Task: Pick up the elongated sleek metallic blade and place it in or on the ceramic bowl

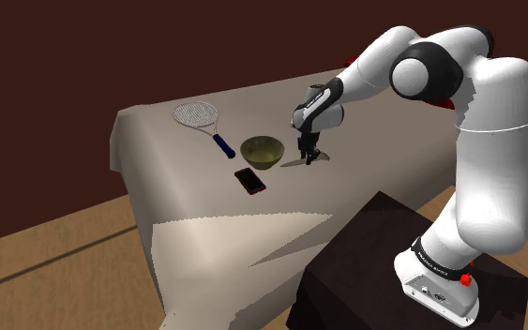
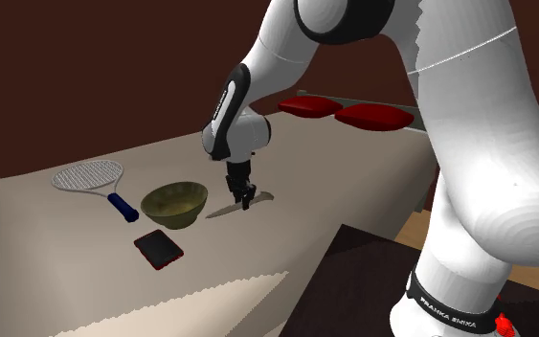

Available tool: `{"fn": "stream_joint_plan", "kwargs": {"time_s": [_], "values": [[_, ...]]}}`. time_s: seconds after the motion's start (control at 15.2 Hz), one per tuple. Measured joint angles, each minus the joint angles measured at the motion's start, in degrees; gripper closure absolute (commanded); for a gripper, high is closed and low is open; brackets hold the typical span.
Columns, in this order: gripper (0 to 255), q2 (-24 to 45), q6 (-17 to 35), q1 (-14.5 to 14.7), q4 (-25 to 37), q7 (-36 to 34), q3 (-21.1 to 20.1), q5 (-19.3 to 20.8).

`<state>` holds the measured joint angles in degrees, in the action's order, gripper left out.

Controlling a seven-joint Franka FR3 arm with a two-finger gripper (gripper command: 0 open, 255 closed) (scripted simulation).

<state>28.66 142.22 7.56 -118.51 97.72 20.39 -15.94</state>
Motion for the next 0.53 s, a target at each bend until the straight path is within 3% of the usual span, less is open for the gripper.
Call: {"fn": "stream_joint_plan", "kwargs": {"time_s": [0.53], "values": [[255,-5.2,-4.6,1.6,-0.5,-2.0,2.0,2.9]]}}
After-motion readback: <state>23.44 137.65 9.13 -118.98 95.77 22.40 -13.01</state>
